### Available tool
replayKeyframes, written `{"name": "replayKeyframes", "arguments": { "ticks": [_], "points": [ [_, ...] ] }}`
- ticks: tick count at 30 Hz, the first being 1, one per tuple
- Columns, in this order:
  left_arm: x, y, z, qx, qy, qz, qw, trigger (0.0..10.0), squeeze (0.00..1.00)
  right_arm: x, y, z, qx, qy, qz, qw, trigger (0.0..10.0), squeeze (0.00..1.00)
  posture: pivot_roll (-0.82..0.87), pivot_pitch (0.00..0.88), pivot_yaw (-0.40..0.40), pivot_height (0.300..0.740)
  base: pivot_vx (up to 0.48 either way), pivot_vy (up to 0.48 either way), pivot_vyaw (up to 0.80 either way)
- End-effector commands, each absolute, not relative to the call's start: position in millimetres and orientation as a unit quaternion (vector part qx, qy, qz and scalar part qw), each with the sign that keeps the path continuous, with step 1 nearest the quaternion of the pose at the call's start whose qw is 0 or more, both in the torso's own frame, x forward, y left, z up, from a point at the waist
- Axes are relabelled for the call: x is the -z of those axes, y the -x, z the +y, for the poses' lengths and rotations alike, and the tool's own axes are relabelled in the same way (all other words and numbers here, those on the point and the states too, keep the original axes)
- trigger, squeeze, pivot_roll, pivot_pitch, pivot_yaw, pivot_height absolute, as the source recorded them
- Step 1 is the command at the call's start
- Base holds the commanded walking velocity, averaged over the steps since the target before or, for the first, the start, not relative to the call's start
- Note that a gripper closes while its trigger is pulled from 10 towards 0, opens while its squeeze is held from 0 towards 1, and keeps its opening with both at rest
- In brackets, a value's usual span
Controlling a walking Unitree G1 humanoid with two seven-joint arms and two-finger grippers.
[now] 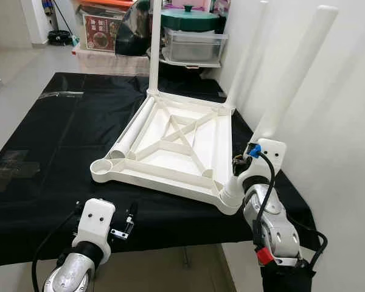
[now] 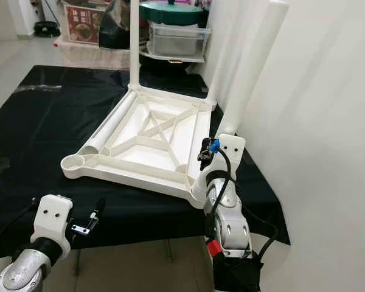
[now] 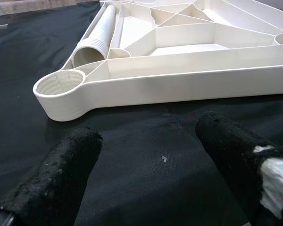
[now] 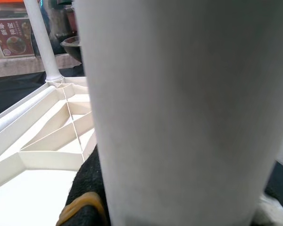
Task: Building children table
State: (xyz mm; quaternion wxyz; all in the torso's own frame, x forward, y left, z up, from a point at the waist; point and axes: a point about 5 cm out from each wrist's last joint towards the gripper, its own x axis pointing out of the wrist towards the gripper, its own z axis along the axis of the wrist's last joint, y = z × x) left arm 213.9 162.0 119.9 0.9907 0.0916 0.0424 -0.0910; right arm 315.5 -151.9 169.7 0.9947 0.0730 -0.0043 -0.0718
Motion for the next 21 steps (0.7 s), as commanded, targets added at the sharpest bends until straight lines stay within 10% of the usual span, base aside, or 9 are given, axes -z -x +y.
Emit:
{"name": "replayKeyframes", "arguments": {
  "ticks": [1,21],
  "points": [
    [-116.8,-214.3,160.5,0.093,-0.093,0.045,0.99,10.0,0.0,-155.7,-313.4,-153.6,0.075,-0.083,0.032,0.993,10.0,0.0,0.05,0.0,-0.123,0.74,0.0,0.0,0.0],
    [-116.1,-214.7,159.9,0.095,-0.093,0.044,0.99,10.0,0.0,-161.1,-312.3,-153.6,0.073,-0.09,0.016,0.993,10.0,0.0,0.05,0.0,-0.12,0.74,0.0,0.0,0.0]
  ]
}}
